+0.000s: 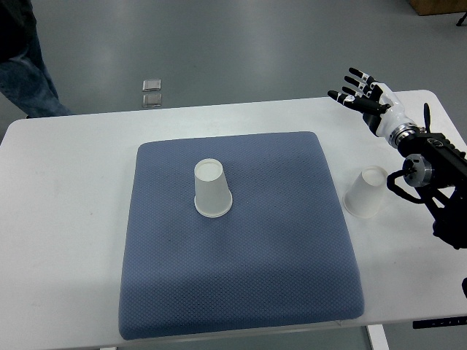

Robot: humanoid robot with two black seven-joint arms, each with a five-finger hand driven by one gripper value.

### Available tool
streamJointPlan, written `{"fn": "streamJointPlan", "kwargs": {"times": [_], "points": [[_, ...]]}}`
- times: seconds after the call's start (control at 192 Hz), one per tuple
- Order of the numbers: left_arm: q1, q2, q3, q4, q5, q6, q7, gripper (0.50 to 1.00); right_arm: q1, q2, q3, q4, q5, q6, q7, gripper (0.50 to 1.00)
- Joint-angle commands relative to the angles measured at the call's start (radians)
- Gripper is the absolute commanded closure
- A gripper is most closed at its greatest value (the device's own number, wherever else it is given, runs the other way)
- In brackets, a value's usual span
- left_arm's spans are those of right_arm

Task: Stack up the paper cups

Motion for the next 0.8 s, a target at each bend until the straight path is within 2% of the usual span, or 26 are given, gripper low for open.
{"fn": "streamJointPlan", "kwargs": {"times": [0.0, 0.795], "points": [[-0.005, 0.000, 0.004, 0.001, 0.000, 0.000, 0.000, 0.500, 0.001, 0.000, 0.000, 0.001, 0.000, 0.001, 0.000, 0.585], [0.003, 0.000, 0.007, 0.009, 0.001, 0.000, 0.000, 0.500, 0.000, 0.009, 0.000, 0.001, 0.000, 0.013, 0.000, 0.583]]}}
